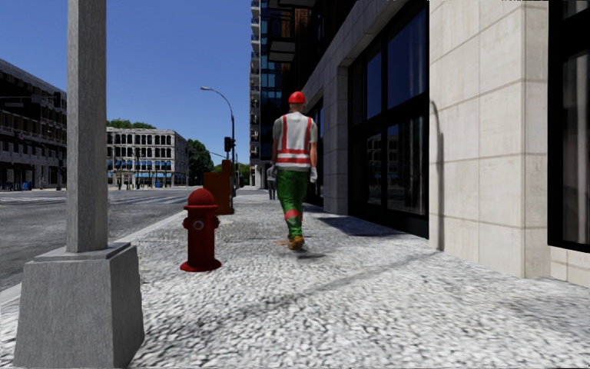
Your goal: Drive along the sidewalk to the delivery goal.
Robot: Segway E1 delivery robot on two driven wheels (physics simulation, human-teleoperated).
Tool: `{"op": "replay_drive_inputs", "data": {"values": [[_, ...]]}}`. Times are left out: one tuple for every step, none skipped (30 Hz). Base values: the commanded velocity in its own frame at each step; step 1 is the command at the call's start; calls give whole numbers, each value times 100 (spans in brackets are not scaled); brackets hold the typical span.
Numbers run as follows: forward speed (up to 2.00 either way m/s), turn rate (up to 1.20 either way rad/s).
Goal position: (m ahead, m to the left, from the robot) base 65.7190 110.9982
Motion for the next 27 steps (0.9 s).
{"op": "replay_drive_inputs", "data": {"values": [[144, -25], [143, -25], [143, -25], [143, -25], [142, -25], [142, -25], [140, -25], [138, -25], [138, -21], [138, -11], [138, -11], [137, 0], [137, 0], [137, 0], [137, 0], [137, 0], [137, 0], [137, 0], [137, 0], [137, 0], [137, 0], [137, 0], [137, 0], [136, 0], [136, 0], [136, 0], [136, 0]]}}
